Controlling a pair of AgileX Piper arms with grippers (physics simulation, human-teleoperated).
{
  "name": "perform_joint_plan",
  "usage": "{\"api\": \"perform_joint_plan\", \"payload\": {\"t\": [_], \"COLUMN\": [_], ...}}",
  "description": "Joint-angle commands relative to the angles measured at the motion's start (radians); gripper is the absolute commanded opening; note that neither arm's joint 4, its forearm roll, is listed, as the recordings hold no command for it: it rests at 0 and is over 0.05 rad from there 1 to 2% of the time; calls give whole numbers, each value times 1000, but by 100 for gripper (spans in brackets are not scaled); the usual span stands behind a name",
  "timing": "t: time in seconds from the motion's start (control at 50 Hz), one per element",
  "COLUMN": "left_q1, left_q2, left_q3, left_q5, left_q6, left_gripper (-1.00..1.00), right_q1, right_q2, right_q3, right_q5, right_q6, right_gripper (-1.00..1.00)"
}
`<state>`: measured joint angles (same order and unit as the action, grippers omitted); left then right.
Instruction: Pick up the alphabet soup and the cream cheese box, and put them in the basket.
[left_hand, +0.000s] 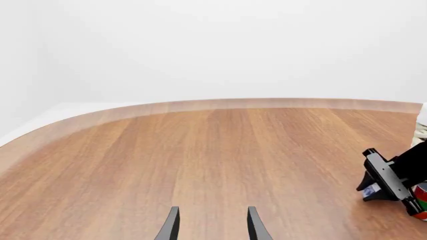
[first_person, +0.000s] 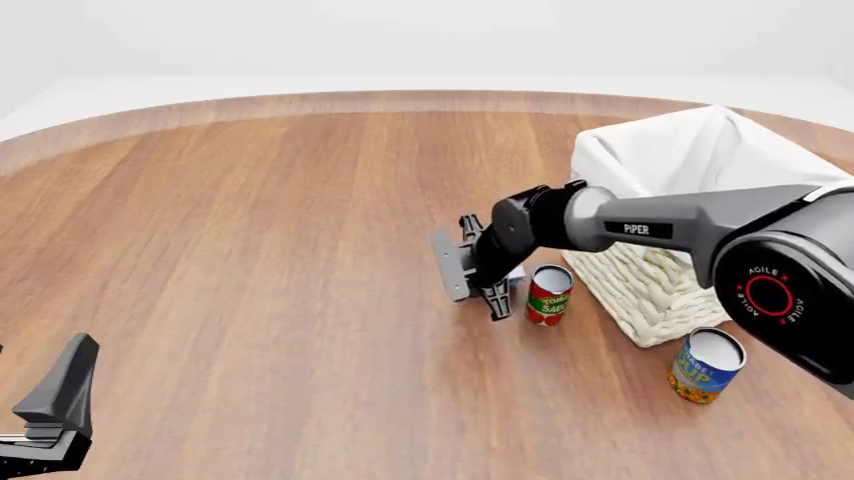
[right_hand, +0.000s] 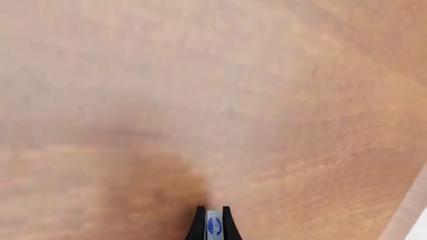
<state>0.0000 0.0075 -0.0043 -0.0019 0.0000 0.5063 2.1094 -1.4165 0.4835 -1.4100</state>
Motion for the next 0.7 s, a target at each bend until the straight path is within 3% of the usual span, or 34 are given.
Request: {"api": "perform_joint_plan", "payload": {"t": [0.02,0.44,0.7], "left_q1": [0,0,0], "left_q2": [0,0,0], "left_q3": [0,0,0], "left_q5": [0,0,0], "left_q6": [0,0,0], "left_gripper": [100,100,100], "right_q1": [7,30,53], "right_q2": [-7,-59,-128], "right_q3": [-2,37,60], "right_q5": [-22,-52,-75], "right_q6": [-12,-17,30], "right_gripper": [-100,-100,-100]}}
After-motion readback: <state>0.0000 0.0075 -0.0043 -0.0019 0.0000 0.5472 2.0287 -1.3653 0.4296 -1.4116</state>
